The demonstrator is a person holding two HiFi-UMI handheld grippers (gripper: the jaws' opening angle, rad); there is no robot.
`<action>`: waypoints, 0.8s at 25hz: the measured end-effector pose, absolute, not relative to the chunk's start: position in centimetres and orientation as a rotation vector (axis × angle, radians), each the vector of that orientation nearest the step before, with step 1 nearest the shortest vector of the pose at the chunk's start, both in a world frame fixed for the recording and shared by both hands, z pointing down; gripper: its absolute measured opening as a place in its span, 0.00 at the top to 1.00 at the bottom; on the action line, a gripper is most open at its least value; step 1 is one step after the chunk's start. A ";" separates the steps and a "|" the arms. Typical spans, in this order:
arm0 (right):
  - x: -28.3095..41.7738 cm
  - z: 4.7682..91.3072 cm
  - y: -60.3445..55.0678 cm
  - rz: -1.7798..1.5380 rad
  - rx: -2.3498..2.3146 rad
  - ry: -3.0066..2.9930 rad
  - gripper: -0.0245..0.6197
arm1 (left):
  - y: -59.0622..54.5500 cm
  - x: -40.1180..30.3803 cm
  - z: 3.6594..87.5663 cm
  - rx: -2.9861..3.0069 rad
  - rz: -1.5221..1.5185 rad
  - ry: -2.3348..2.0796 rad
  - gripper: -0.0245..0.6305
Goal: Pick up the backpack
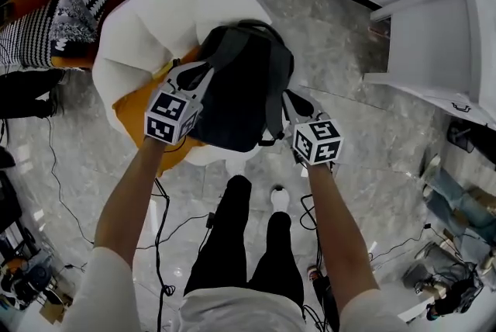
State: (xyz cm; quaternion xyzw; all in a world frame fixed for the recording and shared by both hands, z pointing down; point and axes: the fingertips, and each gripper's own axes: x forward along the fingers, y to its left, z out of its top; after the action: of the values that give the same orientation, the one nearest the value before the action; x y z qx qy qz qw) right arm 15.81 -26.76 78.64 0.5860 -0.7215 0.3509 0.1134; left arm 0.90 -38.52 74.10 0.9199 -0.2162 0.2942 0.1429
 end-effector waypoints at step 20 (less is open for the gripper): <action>18.7 85.9 -28.3 1.065 1.763 -2.035 0.86 | -40.8 3.1 82.1 2.674 1.093 -0.395 0.63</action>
State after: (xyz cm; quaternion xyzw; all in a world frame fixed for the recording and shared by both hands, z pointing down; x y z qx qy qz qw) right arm 18.69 -28.32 85.93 0.6044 -0.6975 0.3649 0.1226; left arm 3.12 -40.82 82.08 0.9113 -0.1346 0.3724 0.1128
